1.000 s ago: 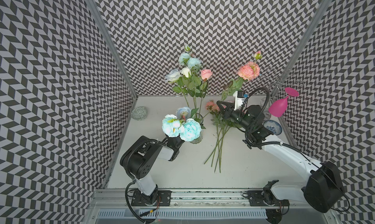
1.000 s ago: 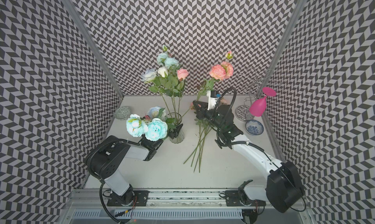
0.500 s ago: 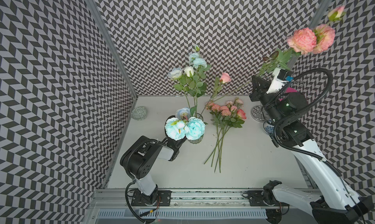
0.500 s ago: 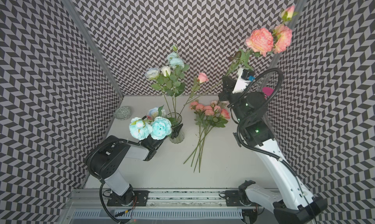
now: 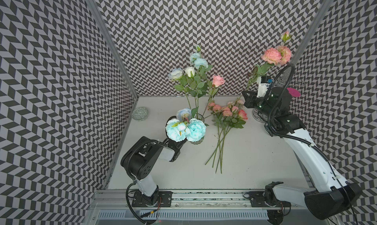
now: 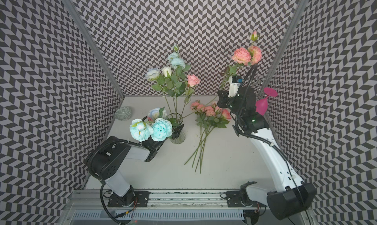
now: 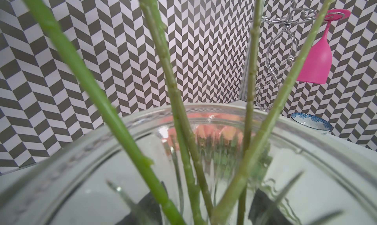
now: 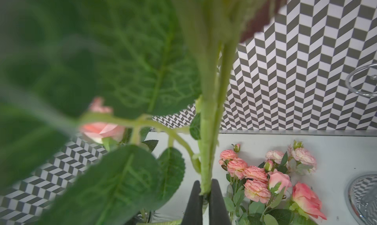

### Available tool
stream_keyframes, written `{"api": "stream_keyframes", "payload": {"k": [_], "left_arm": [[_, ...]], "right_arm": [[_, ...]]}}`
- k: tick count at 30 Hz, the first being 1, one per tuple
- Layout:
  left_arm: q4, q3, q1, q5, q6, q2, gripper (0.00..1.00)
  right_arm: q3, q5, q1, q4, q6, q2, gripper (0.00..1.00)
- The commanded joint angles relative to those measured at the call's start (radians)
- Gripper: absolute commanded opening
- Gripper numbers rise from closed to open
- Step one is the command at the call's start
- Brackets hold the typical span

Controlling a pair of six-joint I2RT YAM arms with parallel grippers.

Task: Pick out pink flowers from the vase
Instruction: Pick up the flower from the vase, then place the flower at the center of the board.

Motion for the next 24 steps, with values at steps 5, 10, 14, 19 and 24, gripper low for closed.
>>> {"api": "stream_keyframes", "payload": {"k": [5, 10, 14, 19, 24], "left_arm": [[-0.133, -0.031, 0.008, -0.003, -0.040, 0.032, 0.00], [-0.129, -0.030, 0.008, 0.002, -0.042, 0.038, 0.00], [-0.133, -0.030, 0.007, -0.003, -0.037, 0.037, 0.00], [-0.131, -0.028, 0.008, -0.001, -0.039, 0.034, 0.00], [-0.134, -0.030, 0.008, -0.003, -0.038, 0.033, 0.00]], "right_arm": [[0.082, 0.006, -0.052, 0.046, -0.020, -0.060, 0.00], [0.249, 0.067, -0.054, -0.005, -0.068, -0.061, 0.00], [0.321, 0.104, -0.055, -0.044, -0.072, -0.061, 0.01], [0.307, 0.093, -0.055, -0.117, -0.009, -0.027, 0.00], [0.122, -0.213, -0.053, -0.105, 0.135, 0.009, 0.00]]}}
